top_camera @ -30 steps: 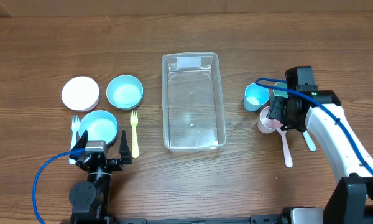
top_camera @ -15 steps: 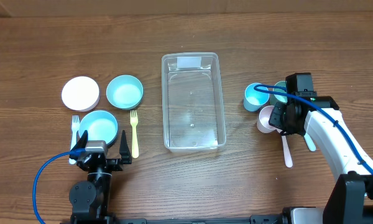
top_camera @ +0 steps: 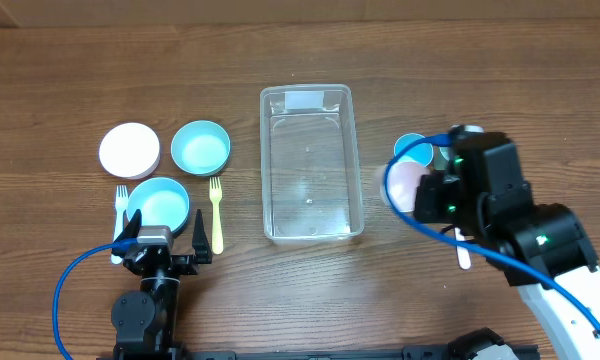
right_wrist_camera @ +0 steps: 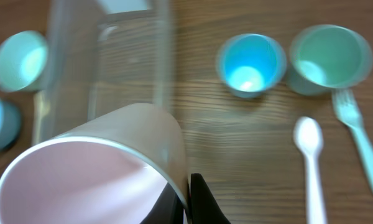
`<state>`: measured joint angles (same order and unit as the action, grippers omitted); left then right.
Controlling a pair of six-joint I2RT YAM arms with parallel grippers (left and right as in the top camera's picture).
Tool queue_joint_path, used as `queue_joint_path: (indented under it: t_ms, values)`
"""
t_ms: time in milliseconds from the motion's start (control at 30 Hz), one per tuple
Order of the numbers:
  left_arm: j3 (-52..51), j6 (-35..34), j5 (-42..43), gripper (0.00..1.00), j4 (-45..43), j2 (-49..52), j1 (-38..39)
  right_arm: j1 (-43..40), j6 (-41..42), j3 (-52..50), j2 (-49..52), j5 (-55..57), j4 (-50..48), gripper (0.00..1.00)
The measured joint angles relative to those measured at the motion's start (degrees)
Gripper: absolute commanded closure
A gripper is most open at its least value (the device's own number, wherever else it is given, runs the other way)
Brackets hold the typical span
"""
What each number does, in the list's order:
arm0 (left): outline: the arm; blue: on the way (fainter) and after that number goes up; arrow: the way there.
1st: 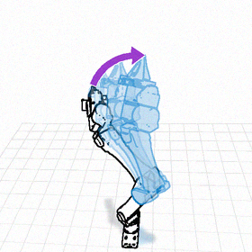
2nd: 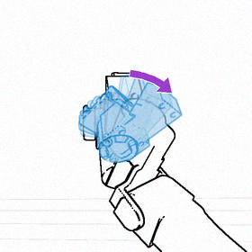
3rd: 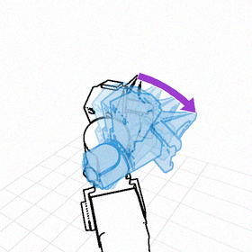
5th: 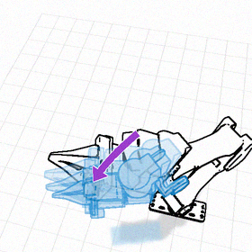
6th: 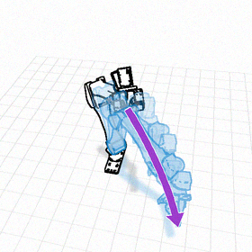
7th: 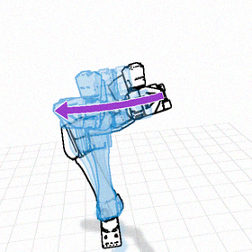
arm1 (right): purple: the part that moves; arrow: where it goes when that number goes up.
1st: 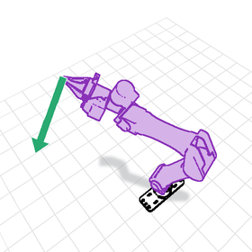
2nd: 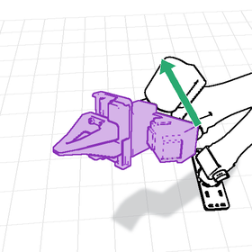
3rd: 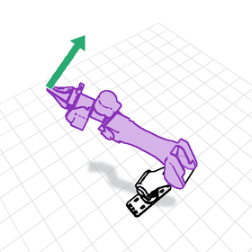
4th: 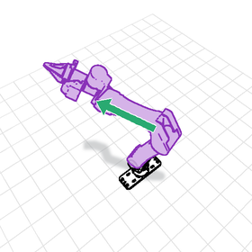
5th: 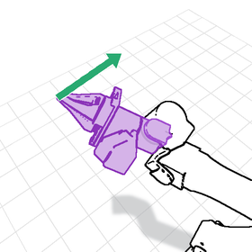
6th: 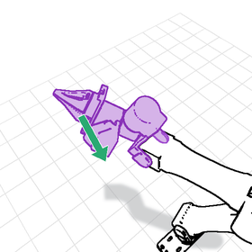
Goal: Pack container
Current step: 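Carry the pink cup with the right gripper into the container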
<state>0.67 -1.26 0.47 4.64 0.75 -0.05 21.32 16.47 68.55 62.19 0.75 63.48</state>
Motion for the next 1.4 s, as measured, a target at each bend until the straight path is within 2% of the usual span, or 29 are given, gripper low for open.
queue_joint_path:
  t_ms: [100,367,500,733,867,1033,1133,1300,1400]
  values:
    - [0.00,0.02,0.00,0.00,0.02,0.00,0.00,6.16,0.00,3.04,3.82,0.70,-0.70,0.96]
    - [0.00,0.02,0.00,0.00,0.00,0.00,0.00,12.04,-1.75,14.62,25.94,1.38,0.48,0.96]
    - [0.00,0.02,0.00,0.00,0.00,0.00,0.00,14.91,-2.58,16.48,29.97,2.82,0.61,0.96]
    - [0.00,0.02,-0.02,0.00,0.00,0.00,0.00,14.99,-2.60,16.63,30.67,5.33,-6.54,0.96]
    - [0.00,0.02,0.00,0.00,0.00,0.00,0.00,14.99,-2.78,16.76,31.87,11.98,-14.16,0.96]
    - [0.00,0.00,0.00,0.00,0.00,0.00,0.00,14.97,-2.36,17.49,38.05,17.00,-22.40,0.96]
    - [0.00,0.02,-0.02,0.00,0.00,0.00,0.00,13.49,0.07,17.62,45.24,16.15,-19.63,0.96]
    - [0.00,0.00,0.00,0.00,0.00,0.00,0.00,4.98,2.38,25.55,45.99,9.16,-16.65,0.96]
    - [0.00,0.02,0.00,0.00,0.00,0.00,0.00,3.91,3.26,27.45,45.97,7.30,-15.52,0.96]
